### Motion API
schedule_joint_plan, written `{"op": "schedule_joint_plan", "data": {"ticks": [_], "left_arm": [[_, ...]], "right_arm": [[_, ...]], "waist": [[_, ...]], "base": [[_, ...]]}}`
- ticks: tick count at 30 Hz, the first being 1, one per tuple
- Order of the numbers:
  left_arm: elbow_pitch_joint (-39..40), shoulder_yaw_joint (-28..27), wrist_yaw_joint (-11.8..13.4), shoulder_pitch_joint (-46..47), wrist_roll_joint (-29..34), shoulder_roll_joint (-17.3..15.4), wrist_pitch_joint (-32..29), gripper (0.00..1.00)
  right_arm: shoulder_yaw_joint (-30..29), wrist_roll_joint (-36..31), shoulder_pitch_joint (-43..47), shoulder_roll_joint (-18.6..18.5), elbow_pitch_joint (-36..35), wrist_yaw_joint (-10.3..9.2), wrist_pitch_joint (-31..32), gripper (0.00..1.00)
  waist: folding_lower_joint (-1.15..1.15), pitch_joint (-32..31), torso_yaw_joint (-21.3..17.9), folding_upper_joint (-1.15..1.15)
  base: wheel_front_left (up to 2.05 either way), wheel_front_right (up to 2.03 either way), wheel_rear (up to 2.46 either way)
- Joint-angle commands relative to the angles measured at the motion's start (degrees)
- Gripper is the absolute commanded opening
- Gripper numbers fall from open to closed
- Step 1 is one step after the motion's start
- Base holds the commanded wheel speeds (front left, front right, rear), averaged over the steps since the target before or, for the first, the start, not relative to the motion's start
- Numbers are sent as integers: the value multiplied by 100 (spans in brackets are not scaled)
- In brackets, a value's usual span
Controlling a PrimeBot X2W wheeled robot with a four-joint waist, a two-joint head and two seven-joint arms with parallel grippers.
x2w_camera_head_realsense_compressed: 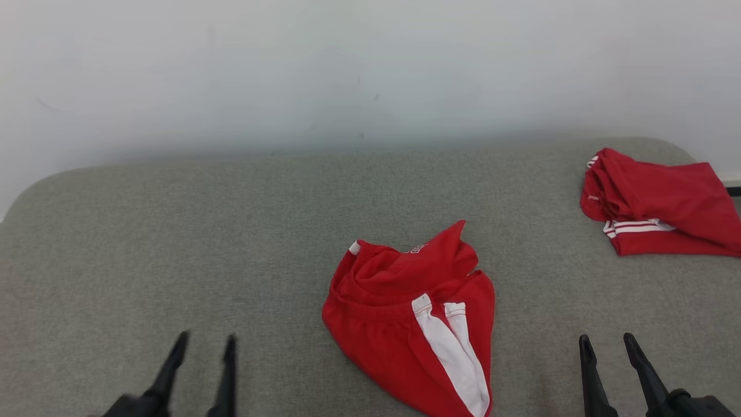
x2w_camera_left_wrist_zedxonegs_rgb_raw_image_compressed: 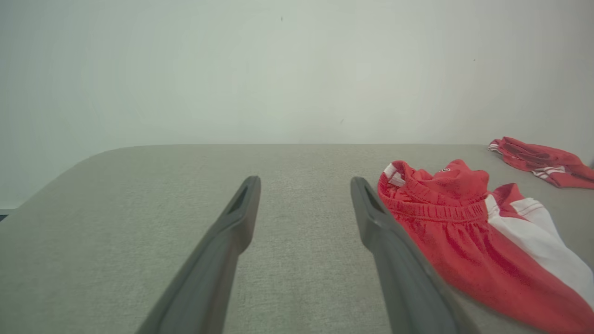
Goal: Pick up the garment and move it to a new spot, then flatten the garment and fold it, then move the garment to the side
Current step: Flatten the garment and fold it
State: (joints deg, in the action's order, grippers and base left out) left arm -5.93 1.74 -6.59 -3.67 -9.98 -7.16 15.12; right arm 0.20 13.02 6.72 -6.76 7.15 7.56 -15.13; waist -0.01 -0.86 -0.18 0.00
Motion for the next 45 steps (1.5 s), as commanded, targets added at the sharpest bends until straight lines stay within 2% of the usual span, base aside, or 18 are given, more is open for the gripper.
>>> {"op": "schedule_joint_plan", "data": {"ticks": [1, 3, 6, 11, 14, 22, 31, 32, 33, 34, 36, 40, 45], "left_arm": [[-78, 198, -46, 237, 11, -30, 1, 100], [-264, 571, -77, 644, -71, -83, 1, 100], [-641, 1444, -82, 1357, -324, -216, -5, 100], [-1245, 2855, -79, 2527, -1025, -496, -218, 100], [-1582, 3466, -80, 3085, -1422, -649, -356, 100], [-2368, 4721, -81, 3979, -2245, -885, -603, 100], [-2873, 5598, -82, 4349, -2986, -890, -696, 100], [-2909, 5715, -82, 4377, -3048, -888, -736, 48], [-2950, 5798, -82, 4431, -3095, -900, -731, 21], [-3004, 5879, -82, 4451, -3152, -902, -771, 0], [-3051, 5971, -82, 4466, -3192, -901, -799, 0], [-3203, 5995, -82, 4610, -3297, -893, -420, 0], [-3110, 5517, 48, 4620, -3382, -998, -39, 0]], "right_arm": [[8, 18, -81, -52, 6, -13, 0, 100], [33, 24, -115, -66, 19, -13, -1, 100], [44, 40, -248, -75, 21, -13, 0, 100], [40, 50, -400, -17, 47, -13, 0, 100], [53, 49, -496, 31, 39, -13, 0, 100], [-6, 46, -684, 87, 56, -13, 0, 100], [-51, 17, -724, 134, 33, -13, 0, 100], [-59, 14, -719, 138, 33, -13, 0, 100], [-62, 8, -716, 143, 37, -13, 0, 100], [-62, -2, -715, 147, 42, -13, 0, 100], [-66, -7, -713, 152, 45, -13, 0, 100], [-143, -10, -685, 143, 27, -13, 0, 100], [-242, -39, -531, 146, 17, -13, 0, 100]], "waist": [[1, 79, -79, 0], [1, 163, -157, 0], [1, 370, -317, 0], [1, 706, -614, 0], [1, 873, -816, 0], [1, 1104, -1197, 0], [1, 1162, -1351, 0], [1, 1163, -1357, 0], [1, 1162, -1360, 0], [1, 1159, -1364, 0], [1, 1153, -1365, 0], [1, 1116, -1311, 0], [1, 979, -1052, 0]], "base": [[0, 0, 0], [0, 0, 0], [0, 0, 0], [0, 0, 0], [0, 0, 0], [0, 0, 0], [0, 0, 0], [0, 0, 0], [0, 0, 0], [0, 0, 0], [0, 0, 0], [0, 0, 0], [0, 0, 0]]}}
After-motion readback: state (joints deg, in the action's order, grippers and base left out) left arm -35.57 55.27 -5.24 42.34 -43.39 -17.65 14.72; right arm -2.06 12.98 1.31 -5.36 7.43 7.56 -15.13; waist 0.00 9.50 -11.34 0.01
